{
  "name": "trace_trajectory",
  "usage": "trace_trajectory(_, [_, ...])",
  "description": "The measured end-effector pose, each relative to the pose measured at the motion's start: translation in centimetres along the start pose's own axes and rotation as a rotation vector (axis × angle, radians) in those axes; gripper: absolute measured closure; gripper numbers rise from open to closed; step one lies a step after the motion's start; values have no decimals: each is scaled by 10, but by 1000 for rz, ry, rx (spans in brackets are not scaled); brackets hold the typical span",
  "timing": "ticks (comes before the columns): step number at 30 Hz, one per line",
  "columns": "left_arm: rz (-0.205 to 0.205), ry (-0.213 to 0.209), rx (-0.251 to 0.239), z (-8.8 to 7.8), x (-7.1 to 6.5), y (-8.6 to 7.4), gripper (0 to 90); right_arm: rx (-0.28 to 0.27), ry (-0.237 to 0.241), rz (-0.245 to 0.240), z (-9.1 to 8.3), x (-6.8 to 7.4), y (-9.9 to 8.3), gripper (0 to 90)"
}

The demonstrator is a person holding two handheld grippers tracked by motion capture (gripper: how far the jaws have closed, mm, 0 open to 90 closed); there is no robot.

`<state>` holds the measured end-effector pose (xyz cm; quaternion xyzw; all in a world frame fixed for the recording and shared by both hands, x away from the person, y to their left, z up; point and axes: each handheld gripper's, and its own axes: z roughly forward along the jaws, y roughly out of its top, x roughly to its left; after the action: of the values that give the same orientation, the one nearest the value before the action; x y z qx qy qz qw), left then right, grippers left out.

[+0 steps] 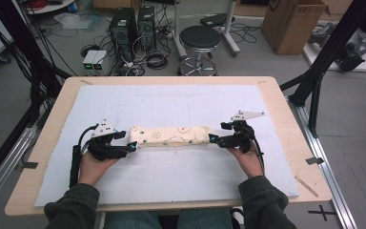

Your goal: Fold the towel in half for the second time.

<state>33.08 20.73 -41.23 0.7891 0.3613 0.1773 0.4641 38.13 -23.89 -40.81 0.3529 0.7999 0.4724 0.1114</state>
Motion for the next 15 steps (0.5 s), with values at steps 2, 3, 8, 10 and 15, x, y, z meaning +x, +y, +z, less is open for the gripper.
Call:
trace_trajectory(2, [3, -2, -3, -2, -1, -1, 349, 1, 1, 10, -1, 1, -1, 185])
trace_trajectory(3, [4, -2, -6, -2, -1, -1, 350, -1, 0, 8, -1, 1, -1, 184])
trace_trajectory(8, [14, -7, 13, -3, -5, -3, 337, 8, -2, -5, -2, 3, -4, 180])
trace_trajectory(10, [17, -10, 9, -4, -6, -2, 337, 8, -1, -5, -2, 4, -5, 173])
trace_trajectory(15, [38, -10, 21, -7, -10, -2, 328, 3, -7, -2, -7, 6, -6, 158])
